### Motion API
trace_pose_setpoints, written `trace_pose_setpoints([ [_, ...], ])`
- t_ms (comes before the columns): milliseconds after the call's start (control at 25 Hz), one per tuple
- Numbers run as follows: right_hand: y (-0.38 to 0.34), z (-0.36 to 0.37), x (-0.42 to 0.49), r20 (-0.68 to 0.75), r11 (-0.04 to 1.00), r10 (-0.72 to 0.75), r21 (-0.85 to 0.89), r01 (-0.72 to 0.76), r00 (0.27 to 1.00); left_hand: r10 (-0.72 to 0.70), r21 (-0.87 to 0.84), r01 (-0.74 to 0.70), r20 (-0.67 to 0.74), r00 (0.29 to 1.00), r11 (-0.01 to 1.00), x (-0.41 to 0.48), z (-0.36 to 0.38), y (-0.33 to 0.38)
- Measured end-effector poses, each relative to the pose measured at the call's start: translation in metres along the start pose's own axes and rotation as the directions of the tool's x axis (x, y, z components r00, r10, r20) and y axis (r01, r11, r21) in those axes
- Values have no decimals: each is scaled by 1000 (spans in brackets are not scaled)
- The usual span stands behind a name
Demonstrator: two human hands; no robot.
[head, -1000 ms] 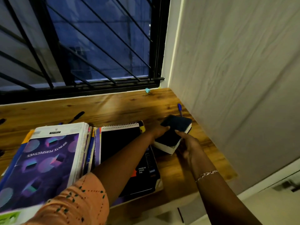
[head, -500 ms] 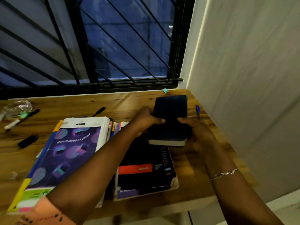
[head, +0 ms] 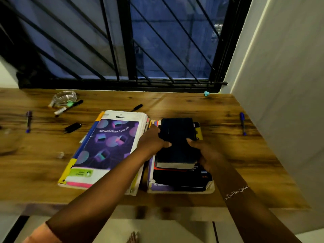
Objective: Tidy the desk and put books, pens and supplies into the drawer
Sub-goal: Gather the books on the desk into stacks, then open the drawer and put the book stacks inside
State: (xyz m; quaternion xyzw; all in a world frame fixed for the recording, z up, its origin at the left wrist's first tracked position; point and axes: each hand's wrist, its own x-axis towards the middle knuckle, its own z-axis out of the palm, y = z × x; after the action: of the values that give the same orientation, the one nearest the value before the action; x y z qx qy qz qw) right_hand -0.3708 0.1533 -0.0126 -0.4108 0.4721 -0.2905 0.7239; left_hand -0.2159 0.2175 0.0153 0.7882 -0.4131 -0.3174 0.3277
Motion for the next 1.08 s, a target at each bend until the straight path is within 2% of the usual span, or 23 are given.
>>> trace_pose_setpoints([
  [80,6,1,2,-110,983,-119,-154,101,987,39,65,-37,-32,999,997,-6,3,-3],
  [200,12,-2,5,-181,874,-292,-450,185,939,89,105,-81,-71,994,991,-14,8,-6],
  [320,13,-1,5,-178,839,-307,-514,178,935,117,104,-107,-103,988,989,-14,12,-11],
  [360,14,3,3,-182,817,-354,-538,208,918,128,102,-116,-115,985,988,-14,13,-13],
  [400,17,7,-2,-198,785,-434,-563,261,879,141,96,-129,-130,981,987,-16,13,-14],
  [440,20,11,-9,-216,734,-547,-588,340,808,156,89,-144,-150,976,986,-18,14,-15],
  [520,25,22,-31,-215,596,-761,-605,528,612,184,69,-173,-217,959,982,-26,13,-16],
  [560,28,28,-40,-198,554,-811,-562,614,551,195,41,-191,-262,945,981,-34,13,-16],
  [600,31,33,-48,-183,549,-825,-481,684,534,207,-18,-222,-301,931,975,-43,12,-17],
  [680,44,46,-64,-176,612,-790,-293,735,587,227,-176,-306,-366,903,936,-70,9,-22],
  [760,63,58,-81,-170,636,-771,-198,746,613,222,-287,-359,-415,882,888,-98,9,-35],
  [840,86,71,-101,-154,682,-729,-96,725,667,163,-387,-352,-443,881,852,-122,18,-60],
  [920,116,80,-114,-143,778,-620,14,628,771,39,-464,-261,-436,899,847,-142,35,-90],
  [1000,149,87,-120,-147,879,-456,78,470,878,-99,-536,-124,-369,924,835,-157,46,-121],
  [1080,178,87,-117,-170,952,-195,204,228,966,-318,-705,59,-242,917,707,-161,45,-150],
])
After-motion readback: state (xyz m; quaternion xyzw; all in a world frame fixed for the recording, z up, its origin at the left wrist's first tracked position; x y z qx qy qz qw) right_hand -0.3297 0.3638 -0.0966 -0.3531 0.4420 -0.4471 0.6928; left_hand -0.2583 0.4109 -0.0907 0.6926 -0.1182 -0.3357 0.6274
